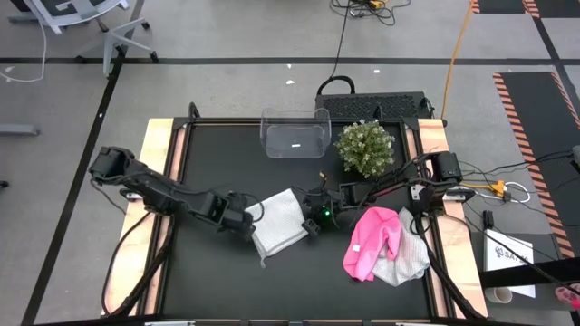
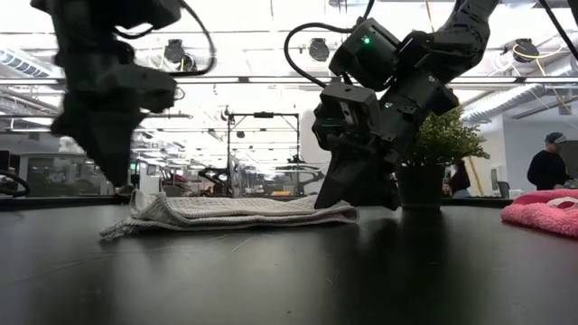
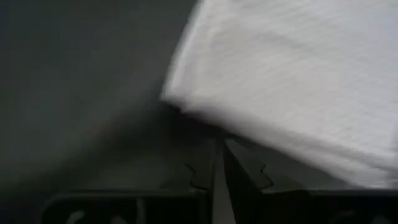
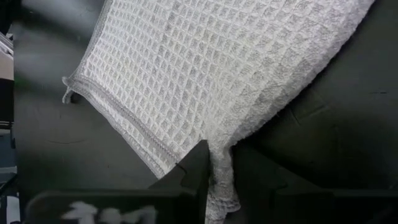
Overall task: Fold microfiber towels
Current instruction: Put the folded gray towel into the transparent bin
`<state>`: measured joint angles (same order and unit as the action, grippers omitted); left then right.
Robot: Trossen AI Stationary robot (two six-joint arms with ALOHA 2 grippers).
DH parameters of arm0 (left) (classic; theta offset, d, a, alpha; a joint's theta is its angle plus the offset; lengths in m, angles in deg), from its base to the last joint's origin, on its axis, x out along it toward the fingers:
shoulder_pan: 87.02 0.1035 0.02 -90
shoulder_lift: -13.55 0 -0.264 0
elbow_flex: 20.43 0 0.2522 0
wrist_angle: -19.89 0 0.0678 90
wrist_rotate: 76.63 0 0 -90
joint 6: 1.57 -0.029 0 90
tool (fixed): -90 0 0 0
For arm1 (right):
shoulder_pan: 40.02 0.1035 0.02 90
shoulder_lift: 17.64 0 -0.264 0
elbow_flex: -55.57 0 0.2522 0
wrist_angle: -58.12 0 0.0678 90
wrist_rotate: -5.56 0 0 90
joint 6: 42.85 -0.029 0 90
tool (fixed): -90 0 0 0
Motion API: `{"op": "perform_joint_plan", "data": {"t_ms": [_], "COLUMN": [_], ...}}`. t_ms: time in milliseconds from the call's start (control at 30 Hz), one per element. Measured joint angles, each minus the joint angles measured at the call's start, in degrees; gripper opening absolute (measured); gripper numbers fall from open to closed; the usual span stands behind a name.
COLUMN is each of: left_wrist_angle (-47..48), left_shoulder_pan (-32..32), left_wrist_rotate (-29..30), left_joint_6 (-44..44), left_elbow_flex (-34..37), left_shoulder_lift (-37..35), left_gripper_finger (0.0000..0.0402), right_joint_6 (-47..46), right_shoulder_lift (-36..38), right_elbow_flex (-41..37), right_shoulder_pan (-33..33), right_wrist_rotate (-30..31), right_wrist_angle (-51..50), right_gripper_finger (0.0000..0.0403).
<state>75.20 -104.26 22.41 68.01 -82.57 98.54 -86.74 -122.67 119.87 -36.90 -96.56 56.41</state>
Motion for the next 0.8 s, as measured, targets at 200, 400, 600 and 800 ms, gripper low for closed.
{"op": "perform_joint_plan", "data": {"t_ms": [200,400,600,800], "left_wrist_angle": [1.64,1.42,-3.24,-5.62], "left_shoulder_pan": [-3.68,-0.93,3.67,8.05], "left_wrist_rotate": [6.08,5.05,2.1,-4.57], "left_joint_6": [11.32,12.56,-0.13,-13.21], "left_elbow_flex": [0.39,2.46,2.49,2.5], "left_shoulder_lift": [-0.07,-0.04,-0.04,0.22], "left_gripper_finger": [0.0035,0.0035,0.0037,0.0078], "right_joint_6": [0.83,1.47,1.5,1.5], "right_shoulder_lift": [0.0,0.0,0.0,0.0], "right_elbow_flex": [-0.04,-0.04,-0.04,-0.04], "right_shoulder_pan": [0.0,0.0,0.0,0.0], "right_wrist_rotate": [-0.04,-0.04,-0.11,-0.15], "right_wrist_angle": [0.69,1.17,1.43,1.43], "right_gripper_finger": [0.0057,0.0057,0.0056,0.0057]}}
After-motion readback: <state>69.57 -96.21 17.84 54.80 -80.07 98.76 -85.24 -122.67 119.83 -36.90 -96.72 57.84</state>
